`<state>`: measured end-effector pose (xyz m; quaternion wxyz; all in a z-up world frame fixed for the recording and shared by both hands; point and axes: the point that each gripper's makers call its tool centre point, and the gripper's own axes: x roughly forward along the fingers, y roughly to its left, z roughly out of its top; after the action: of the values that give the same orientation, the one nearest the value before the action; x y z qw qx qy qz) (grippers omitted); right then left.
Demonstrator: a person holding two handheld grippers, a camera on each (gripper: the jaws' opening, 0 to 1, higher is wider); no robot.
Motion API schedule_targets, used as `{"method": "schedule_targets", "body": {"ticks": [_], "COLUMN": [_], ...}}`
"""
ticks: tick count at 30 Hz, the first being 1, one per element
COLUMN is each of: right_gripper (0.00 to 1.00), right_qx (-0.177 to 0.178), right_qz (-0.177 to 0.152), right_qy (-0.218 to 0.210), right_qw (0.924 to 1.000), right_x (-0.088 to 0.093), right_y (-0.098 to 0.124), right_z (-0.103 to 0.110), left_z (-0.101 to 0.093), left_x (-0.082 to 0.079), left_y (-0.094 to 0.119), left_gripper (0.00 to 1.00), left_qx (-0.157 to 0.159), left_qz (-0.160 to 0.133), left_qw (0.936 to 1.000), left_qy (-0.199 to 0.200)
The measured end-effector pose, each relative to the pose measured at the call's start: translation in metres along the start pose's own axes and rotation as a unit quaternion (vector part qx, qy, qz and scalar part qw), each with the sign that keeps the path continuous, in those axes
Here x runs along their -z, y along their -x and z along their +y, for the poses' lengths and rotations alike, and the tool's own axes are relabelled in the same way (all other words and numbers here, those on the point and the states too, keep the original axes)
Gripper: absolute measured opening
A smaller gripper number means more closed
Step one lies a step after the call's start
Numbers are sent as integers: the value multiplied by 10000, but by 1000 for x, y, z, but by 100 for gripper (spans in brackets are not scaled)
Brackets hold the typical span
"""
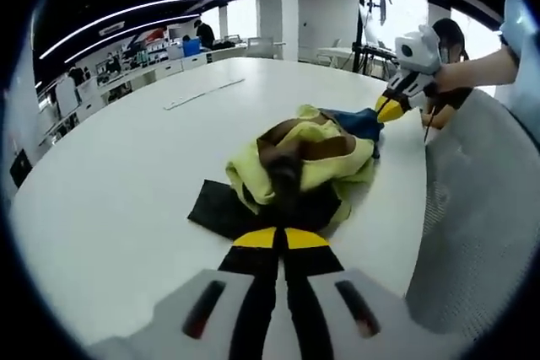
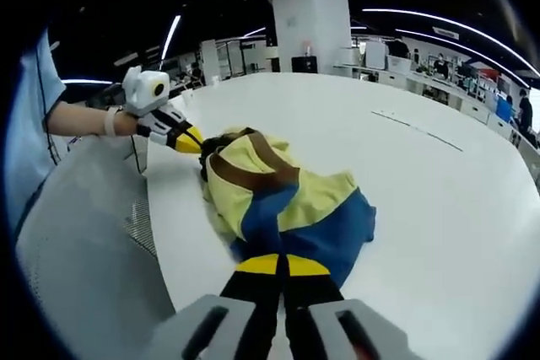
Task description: Fold the garment on the visible template until the final outline fits inside the template.
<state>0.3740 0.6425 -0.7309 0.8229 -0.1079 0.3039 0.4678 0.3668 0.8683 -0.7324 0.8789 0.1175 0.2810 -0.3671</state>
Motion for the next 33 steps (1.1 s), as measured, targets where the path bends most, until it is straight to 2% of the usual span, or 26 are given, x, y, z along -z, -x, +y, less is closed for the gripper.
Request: {"method": "schedule_targets", "body": {"ticks": [5, 13, 21, 28, 31, 33], "right_gripper": [0, 0, 0, 0, 0, 0], "right_qx": [146, 503, 718, 864, 871, 896], "right_qz": [-173, -555, -848, -1227, -1513, -1650], "right_qy": [-29, -94, 146, 194, 156, 185], "right_qw": [9997, 9971, 9937, 9885, 9845, 9820], "right_x": [-11, -33, -60, -90, -108, -119], "right_y": [12, 31, 49, 69, 81, 89], "right_z": [-10, -28, -33, -36, -33, -32], "left_z": [3, 14, 18, 30, 36, 41], "left_x": [-9, -27, -46, -71, -83, -95], "left_y": [9, 23, 37, 62, 75, 86], "left_gripper": [0, 0, 0, 0, 0, 0], "left_qx": [20, -168, -235, -397, -489, -554], "left_qz": [-186, -459, -688, -1010, -1161, -1378], "left_qw": [9997, 9984, 9966, 9933, 9912, 9875], "left_qy": [138, 298, 390, 408, 407, 519]}}
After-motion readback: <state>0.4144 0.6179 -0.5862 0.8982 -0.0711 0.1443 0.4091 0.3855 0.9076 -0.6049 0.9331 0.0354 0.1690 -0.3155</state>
